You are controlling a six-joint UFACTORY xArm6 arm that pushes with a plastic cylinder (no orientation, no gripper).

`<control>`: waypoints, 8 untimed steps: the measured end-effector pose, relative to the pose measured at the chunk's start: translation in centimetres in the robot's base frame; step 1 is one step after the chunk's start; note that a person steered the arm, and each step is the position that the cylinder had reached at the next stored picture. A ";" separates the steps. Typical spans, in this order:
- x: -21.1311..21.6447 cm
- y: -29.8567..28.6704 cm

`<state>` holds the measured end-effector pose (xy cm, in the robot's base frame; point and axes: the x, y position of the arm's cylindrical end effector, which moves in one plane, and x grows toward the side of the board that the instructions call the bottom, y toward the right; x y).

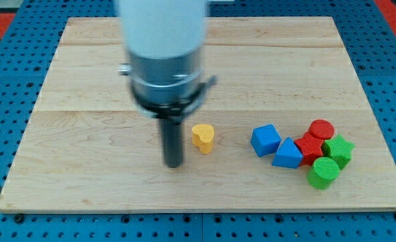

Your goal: Place the yellow hexagon above the yellow heart

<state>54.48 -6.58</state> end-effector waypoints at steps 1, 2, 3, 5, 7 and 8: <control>-3.1 2.7; -2.3 11.8; -0.4 4.5; -10.6 -5.9; -15.0 10.3; -17.6 9.2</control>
<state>36.89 2.63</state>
